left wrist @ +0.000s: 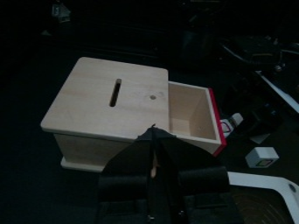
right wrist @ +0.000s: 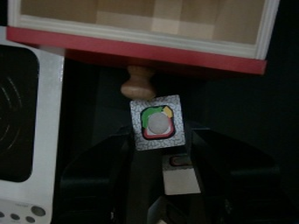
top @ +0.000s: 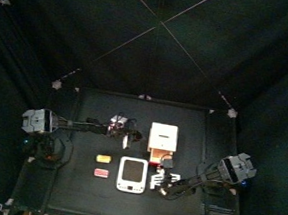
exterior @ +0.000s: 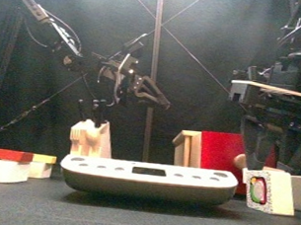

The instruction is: Grab sushi piece off table

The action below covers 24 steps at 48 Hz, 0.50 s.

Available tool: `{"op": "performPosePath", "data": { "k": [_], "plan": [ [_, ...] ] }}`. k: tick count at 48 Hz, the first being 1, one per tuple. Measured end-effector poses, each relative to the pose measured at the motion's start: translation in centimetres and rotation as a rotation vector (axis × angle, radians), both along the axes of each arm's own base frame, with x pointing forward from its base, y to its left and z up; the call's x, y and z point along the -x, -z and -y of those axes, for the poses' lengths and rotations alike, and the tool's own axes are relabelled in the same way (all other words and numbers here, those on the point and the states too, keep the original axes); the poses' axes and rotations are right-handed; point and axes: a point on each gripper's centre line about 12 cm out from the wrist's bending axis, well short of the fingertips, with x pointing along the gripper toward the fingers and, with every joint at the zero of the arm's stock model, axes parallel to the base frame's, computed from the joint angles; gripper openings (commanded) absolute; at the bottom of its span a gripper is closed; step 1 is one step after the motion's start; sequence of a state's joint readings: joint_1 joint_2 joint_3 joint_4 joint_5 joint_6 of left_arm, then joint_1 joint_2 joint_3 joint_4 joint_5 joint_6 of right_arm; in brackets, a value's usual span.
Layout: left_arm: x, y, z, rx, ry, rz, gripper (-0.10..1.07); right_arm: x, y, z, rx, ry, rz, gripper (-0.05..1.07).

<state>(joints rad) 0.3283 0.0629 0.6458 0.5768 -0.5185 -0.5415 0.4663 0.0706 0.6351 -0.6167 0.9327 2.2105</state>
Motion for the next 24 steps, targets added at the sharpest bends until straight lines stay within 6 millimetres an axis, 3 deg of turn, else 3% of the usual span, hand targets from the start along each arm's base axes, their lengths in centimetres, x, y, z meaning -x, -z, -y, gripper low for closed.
{"op": "performPosePath", "data": {
  "k": [13, 24],
  "plan": [
    [0.0, 0.0, 0.0, 0.0, 0.0, -0.003, 0.49, 0.6, -2.5, -2.1, 0.071, -0.105, 0.05, 0.64],
    [0.0, 0.3, -0.1, 0.0, -0.009, -0.019, 0.49, 1.6, -8.0, -0.5, 0.218, -0.126, 0.164, 0.64]
  ]
}}
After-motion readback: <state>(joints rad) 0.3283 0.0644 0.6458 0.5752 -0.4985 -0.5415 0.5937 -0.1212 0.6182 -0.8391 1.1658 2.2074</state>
